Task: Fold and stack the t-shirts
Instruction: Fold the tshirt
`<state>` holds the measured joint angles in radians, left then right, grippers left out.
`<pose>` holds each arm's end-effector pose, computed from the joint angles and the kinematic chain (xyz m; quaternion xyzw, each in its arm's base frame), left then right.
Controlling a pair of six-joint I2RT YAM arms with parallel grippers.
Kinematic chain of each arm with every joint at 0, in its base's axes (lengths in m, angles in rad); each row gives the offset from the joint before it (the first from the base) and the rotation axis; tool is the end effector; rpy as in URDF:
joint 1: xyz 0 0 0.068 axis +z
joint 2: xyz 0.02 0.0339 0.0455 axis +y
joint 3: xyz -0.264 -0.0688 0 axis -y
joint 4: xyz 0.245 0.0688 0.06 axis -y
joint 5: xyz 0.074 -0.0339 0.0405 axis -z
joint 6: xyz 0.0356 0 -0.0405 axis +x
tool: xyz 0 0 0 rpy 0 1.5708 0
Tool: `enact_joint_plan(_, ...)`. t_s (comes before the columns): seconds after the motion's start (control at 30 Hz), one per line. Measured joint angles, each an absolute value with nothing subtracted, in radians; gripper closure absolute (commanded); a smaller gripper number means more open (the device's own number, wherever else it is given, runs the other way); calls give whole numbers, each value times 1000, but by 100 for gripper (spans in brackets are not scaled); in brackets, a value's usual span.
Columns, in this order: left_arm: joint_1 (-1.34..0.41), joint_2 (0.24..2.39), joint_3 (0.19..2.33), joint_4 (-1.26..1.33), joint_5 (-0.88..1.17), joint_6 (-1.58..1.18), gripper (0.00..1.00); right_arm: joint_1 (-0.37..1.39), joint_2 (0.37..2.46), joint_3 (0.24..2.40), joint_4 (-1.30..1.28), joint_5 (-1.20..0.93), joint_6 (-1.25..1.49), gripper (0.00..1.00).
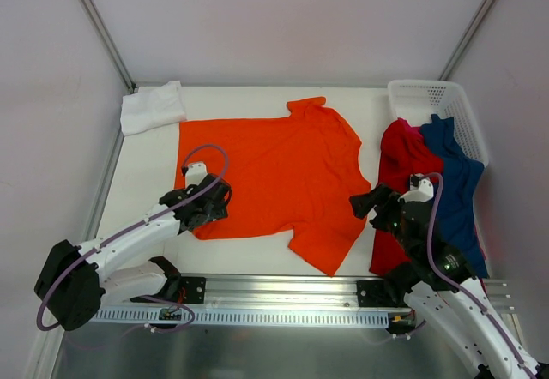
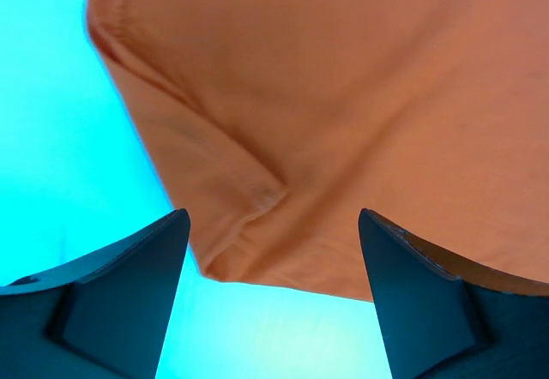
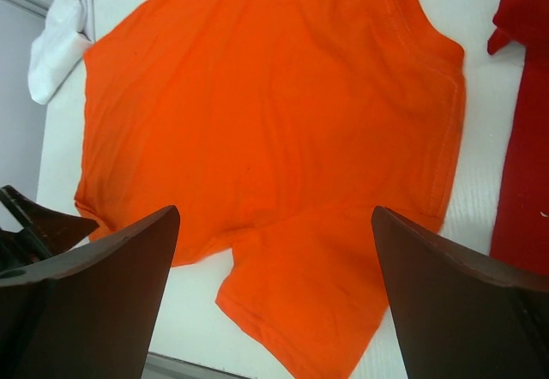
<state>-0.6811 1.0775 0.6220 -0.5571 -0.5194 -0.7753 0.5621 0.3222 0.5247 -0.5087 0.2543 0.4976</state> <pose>0.1641 -0.1103 0.2031 -0.1144 0.9247 0.0070 0.3630 0.0902 0.0462 0.2725 0.0491 0.8022 0.2080 0.5575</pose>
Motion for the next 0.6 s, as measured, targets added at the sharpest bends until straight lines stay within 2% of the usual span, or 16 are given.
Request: enact_joint_plan(0.6, -681, 1237, 648, -668, -582, -878, 11, 562, 227, 496, -594, 268, 511, 0)
